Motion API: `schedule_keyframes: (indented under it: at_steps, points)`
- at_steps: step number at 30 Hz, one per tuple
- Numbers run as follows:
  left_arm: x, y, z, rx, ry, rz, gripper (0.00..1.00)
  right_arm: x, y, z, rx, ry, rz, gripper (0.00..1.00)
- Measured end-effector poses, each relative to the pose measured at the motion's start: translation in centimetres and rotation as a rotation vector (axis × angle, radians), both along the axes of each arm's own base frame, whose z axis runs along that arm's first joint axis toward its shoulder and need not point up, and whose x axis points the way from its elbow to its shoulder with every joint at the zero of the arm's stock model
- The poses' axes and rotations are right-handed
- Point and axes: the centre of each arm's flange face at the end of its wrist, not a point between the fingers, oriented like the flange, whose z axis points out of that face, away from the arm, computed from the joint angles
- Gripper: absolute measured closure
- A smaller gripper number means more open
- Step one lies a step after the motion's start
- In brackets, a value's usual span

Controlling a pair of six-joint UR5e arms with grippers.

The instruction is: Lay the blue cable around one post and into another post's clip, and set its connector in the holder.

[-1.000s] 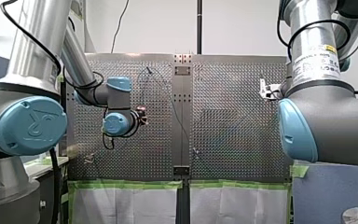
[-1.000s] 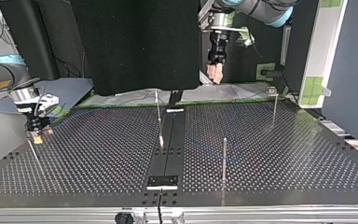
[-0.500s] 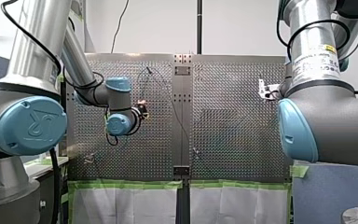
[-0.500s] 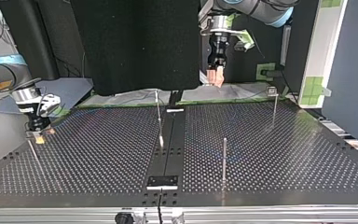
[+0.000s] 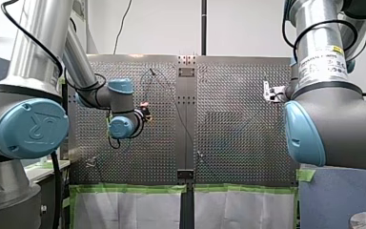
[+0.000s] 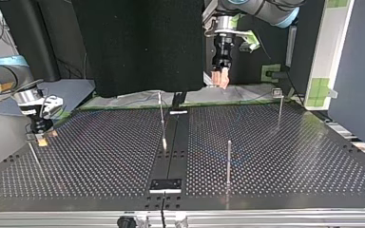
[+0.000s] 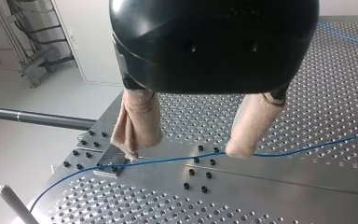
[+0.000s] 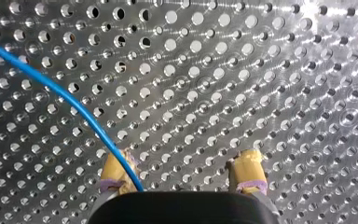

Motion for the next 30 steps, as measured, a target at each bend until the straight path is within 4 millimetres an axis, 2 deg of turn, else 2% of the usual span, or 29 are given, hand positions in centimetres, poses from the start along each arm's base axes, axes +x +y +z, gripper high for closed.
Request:
schedule_keyframes:
  at_steps: [30]
  points:
    - [0.2, 0.5, -0.2, 0.006, 0.013, 0.015, 0.00, 0.8, 2.1, -1.4, 0.101, 0.141, 0.004, 0.00]
